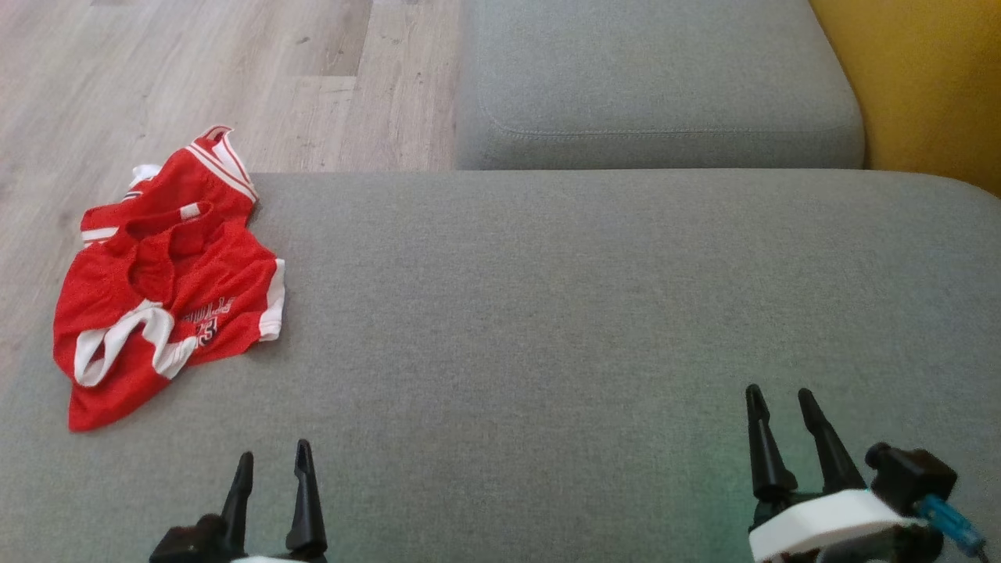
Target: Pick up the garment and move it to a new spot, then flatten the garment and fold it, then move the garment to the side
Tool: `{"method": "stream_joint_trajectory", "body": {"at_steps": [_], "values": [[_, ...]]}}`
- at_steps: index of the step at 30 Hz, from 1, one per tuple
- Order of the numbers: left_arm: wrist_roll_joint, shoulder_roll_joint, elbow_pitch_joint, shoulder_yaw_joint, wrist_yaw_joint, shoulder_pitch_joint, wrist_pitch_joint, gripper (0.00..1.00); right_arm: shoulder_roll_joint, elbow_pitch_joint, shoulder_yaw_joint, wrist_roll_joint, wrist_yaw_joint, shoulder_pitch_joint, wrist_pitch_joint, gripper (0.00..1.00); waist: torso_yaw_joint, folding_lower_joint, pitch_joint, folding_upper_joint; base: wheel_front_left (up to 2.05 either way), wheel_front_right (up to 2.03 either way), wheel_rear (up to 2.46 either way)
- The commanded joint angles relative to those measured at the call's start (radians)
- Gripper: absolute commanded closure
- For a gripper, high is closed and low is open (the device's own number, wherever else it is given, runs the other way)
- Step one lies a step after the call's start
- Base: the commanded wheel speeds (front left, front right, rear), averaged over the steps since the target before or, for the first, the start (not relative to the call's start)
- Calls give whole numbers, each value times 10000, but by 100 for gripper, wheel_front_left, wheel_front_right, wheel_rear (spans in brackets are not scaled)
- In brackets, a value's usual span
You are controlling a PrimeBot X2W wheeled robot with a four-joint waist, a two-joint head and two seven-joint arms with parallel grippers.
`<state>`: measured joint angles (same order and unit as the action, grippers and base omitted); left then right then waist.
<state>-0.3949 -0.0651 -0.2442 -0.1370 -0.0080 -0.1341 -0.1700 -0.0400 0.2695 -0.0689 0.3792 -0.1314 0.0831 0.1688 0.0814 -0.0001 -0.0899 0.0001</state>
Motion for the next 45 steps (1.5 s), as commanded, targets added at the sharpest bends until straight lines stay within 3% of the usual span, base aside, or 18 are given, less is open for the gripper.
{"method": "stream_joint_trajectory", "body": {"at_steps": [1, 25, 45], "values": [[377, -118, 322, 130, 84, 235, -210, 0, -85, -315, -284, -388, 6, -188, 227, 0, 17, 1, -16, -1, 0, 0, 0], [2345, -163, -344, 91, 394, 271, -918, 0, -102, -169, -578, -3262, 7, -101, 929, 0, 224, 1, -245, -1, 0, 0, 0], [2089, -226, -336, 83, 543, 248, -886, 0, -102, -11, -455, -3127, 7, -101, 929, 0, 331, 1, -331, -1, 0, 0, 0]]}}
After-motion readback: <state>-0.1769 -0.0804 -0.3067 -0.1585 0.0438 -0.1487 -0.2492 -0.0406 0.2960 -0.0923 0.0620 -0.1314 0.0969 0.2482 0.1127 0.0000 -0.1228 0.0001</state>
